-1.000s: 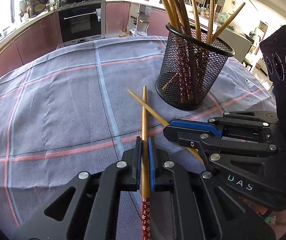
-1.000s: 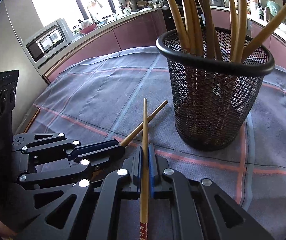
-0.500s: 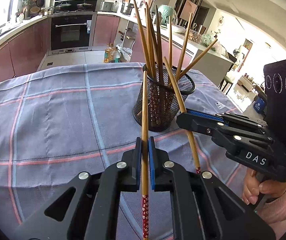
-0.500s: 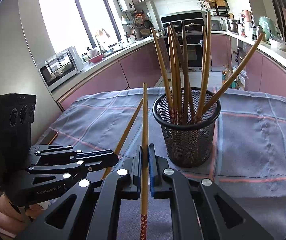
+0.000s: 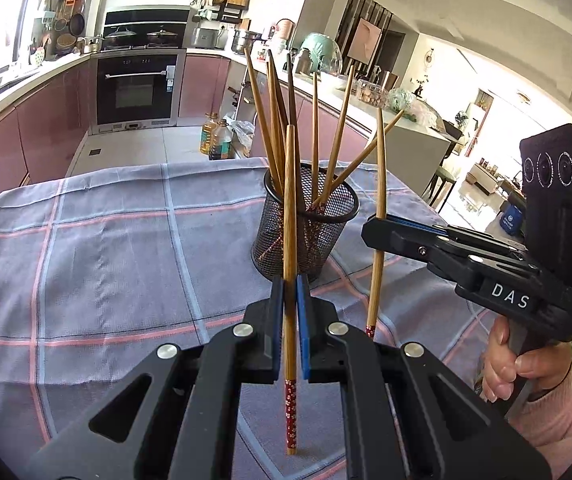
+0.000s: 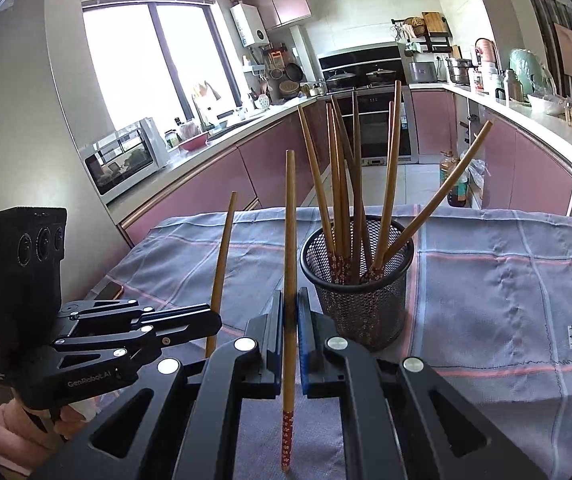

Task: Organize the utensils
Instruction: 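Lift the chopstick with the left gripper toward the mesh cup while the right gripper carries its chopstick, then lower the chopstick into the mesh cup with the left gripper while the right gripper holds its chopstick above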

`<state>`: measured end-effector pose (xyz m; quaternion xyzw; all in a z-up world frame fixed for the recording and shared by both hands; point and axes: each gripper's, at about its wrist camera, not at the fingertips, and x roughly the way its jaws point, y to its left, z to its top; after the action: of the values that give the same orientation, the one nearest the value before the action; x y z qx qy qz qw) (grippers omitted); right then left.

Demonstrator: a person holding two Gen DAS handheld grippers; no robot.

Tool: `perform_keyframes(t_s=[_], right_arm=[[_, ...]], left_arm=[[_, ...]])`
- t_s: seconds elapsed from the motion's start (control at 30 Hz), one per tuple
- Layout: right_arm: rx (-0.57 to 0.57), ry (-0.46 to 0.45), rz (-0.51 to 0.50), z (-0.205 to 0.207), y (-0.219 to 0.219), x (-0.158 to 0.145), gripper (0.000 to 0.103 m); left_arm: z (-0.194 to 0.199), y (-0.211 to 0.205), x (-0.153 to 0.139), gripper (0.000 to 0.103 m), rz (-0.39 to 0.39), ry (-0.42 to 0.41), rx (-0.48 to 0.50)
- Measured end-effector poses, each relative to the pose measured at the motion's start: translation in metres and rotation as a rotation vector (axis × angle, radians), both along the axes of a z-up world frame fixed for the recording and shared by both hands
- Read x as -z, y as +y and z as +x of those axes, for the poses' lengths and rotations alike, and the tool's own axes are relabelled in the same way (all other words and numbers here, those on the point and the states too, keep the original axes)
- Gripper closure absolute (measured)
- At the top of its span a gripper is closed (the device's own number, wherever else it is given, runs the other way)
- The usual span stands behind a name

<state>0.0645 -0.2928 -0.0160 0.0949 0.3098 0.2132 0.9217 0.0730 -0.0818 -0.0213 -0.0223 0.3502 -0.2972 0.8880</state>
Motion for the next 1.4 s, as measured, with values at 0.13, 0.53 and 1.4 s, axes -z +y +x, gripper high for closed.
perform_keyframes(t_s=[0.13,0.53,1.4], right_arm=[[0.005,-0.023,-0.001,-0.001,-0.003,-0.008,0.097],[0.007,-0.082,-0.006,-0.002,-0.006,-0.028,0.097],[0.023,-0.183,-0.028,0.006,-0.018,-0.070,0.097]], left_arm=[[-0.002,0.004,-0.005,0.096,-0.015,-0.013,0.004],[-0.003,0.008,-0.023,0.096,-0.061,-0.040,0.010],[0.011,-0.002,-0.072,0.096,-0.108,-0.121,0.023]])
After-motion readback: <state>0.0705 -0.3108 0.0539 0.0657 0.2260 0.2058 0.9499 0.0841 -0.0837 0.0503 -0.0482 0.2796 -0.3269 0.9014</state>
